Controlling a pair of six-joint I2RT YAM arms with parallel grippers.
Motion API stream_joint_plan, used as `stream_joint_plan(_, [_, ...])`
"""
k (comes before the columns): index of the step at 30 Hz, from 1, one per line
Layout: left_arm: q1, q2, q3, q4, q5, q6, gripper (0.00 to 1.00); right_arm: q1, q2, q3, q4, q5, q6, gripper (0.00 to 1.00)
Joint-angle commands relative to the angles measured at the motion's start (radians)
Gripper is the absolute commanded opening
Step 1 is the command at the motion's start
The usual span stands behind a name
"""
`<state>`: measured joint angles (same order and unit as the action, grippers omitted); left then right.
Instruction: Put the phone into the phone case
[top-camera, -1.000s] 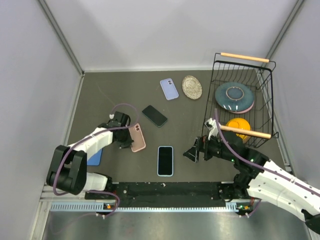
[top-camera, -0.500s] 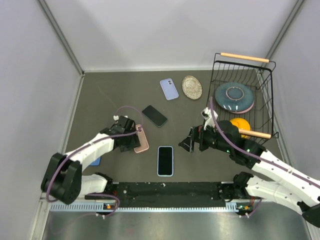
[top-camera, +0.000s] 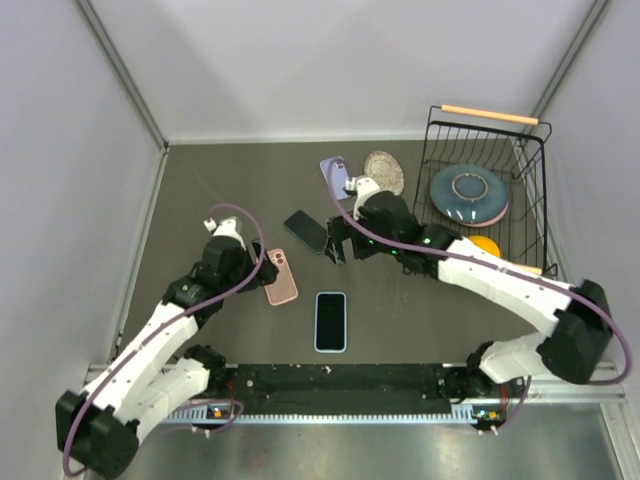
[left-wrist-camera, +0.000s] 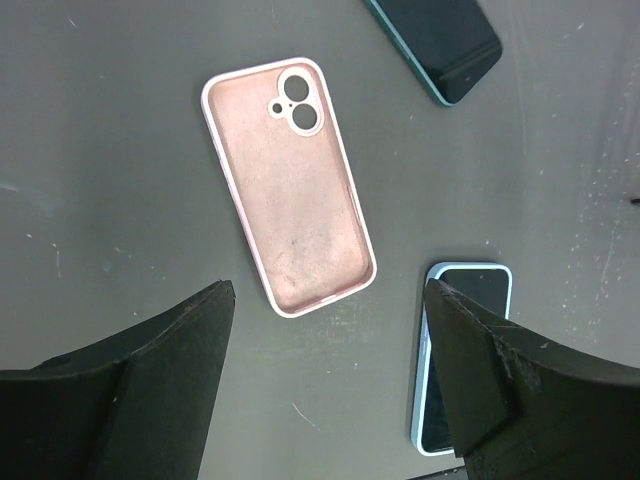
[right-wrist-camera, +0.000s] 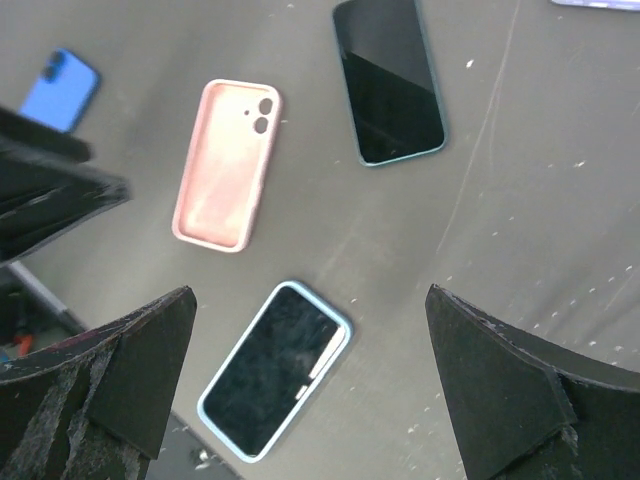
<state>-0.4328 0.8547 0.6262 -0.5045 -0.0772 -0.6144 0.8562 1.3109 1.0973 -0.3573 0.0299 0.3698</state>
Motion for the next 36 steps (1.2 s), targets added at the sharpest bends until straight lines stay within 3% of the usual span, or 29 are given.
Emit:
stream_joint_plan(1, [-0.003, -0.121, -0.06, 0.015, -0.026, 0.038, 0.81, -0.005, 0.167, 0.153, -0.011, 0.065, -0.126, 0.99])
stream_joint_plan(8, [-0.003, -0.288, -0.137, 0.05, -0.05, -0.021, 0.8, -0.025, 0.456, 0.344, -0.025, -0.004, -0.236, 0.99])
stream_joint_plan(14, [-0.003, -0.336, -0.143, 0.038, -0.03, -0.044, 0.8, -0.051, 0.611, 0.443, -0.035, 0.002, -0.293, 0.99])
stream_joint_plan(19, [-0.001, -0.33, -0.125, 0.0, -0.042, -0.093, 0.81, -0.077, 0.721, 0.498, -0.037, -0.05, -0.336, 0.99])
stream_joint_plan(27, [-0.001, -0.249, -0.161, 0.084, 0.128, -0.228, 0.8, -0.08, 0.844, 0.573, -0.043, -0.044, -0.413, 0.99])
stream_joint_plan(36, [0.052, -0.169, -0.056, 0.038, 0.086, -0.238, 0.81, -0.089, 0.892, 0.584, -0.043, -0.058, -0.423, 0.98])
